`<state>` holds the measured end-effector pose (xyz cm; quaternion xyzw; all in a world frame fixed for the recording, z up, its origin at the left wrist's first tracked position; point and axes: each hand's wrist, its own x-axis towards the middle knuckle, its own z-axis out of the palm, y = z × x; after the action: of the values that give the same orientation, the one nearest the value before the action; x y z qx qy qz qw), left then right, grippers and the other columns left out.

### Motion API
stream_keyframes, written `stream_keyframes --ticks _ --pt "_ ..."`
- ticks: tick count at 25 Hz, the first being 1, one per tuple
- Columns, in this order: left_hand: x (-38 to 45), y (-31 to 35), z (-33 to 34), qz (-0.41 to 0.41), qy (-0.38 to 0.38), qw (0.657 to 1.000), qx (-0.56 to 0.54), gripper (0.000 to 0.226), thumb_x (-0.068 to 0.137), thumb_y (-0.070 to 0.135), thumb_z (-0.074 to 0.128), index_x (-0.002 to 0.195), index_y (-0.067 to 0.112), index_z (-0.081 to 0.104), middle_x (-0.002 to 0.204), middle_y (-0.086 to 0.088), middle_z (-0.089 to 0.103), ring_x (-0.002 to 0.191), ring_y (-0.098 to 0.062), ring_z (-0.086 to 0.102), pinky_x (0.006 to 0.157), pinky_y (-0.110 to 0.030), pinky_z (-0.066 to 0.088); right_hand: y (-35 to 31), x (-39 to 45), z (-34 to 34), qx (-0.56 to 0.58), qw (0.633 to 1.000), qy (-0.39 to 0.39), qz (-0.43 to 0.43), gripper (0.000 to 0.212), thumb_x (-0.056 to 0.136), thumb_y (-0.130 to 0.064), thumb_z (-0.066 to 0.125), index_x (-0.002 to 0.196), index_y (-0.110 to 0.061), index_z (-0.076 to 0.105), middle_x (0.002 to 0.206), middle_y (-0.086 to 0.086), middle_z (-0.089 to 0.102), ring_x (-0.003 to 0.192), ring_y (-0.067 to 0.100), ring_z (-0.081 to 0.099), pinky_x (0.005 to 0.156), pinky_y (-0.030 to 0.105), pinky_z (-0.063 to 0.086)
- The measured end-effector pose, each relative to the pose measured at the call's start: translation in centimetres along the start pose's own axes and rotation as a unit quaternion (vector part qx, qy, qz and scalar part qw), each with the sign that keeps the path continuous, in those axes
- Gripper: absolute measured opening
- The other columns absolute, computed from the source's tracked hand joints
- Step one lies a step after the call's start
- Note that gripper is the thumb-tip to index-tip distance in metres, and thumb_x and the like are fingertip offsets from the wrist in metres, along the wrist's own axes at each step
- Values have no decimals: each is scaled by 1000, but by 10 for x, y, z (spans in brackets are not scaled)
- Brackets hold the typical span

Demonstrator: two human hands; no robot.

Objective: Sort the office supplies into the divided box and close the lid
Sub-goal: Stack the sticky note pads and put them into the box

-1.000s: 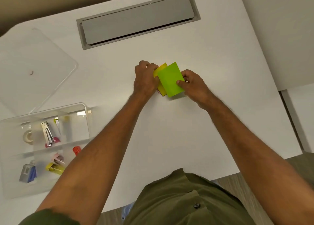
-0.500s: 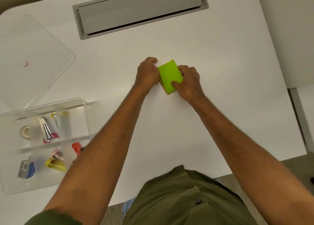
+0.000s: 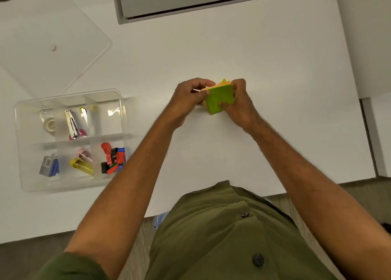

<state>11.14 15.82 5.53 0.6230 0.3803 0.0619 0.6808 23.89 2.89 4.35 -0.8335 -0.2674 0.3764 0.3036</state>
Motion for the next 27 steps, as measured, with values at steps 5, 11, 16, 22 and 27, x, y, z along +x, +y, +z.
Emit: stream_keyframes --ticks 5,11,16,22,27 --pt "-63 -26 -4 -15 93 995 -36 29 94 10 63 121 15 70 108 -7 69 82 -8 61 73 -26 52 2 -43 29 116 991 -60 15 48 86 -8 64 124 -25 40 118 3 61 107 22 60 88 44 55" --pt "-118 -49 -18 -41 176 983 -28 30 103 19 53 129 19 68 110 -1 74 85 -12 65 72 -27 55 -39 -86 63 212 969 -118 38 41 97 -5 54 133 -18 40 119 0 58 101 10 57 73 21 47" --pt "-149 -54 -54 -27 225 974 -5 33 105 21 46 130 22 67 106 -6 73 91 -25 66 77 -38 58 -84 -103 100 194 975 -111 8 45 96 -4 42 140 -17 38 124 2 55 99 9 54 70 21 44" --pt "-175 -49 -148 -2 252 968 9 31 102 22 51 123 33 69 100 -3 73 84 -24 69 76 -38 62 -148 -107 163 159 982 -93 -43 46 98 -4 46 143 -15 45 128 1 57 109 14 55 73 15 44" --pt "-189 -60 -229 -4 333 937 104 34 98 21 57 132 23 65 116 -2 66 90 -10 62 82 -29 56 -182 -97 204 153 986 -53 -34 45 100 -6 45 143 -17 45 119 -5 57 99 6 58 72 15 48"
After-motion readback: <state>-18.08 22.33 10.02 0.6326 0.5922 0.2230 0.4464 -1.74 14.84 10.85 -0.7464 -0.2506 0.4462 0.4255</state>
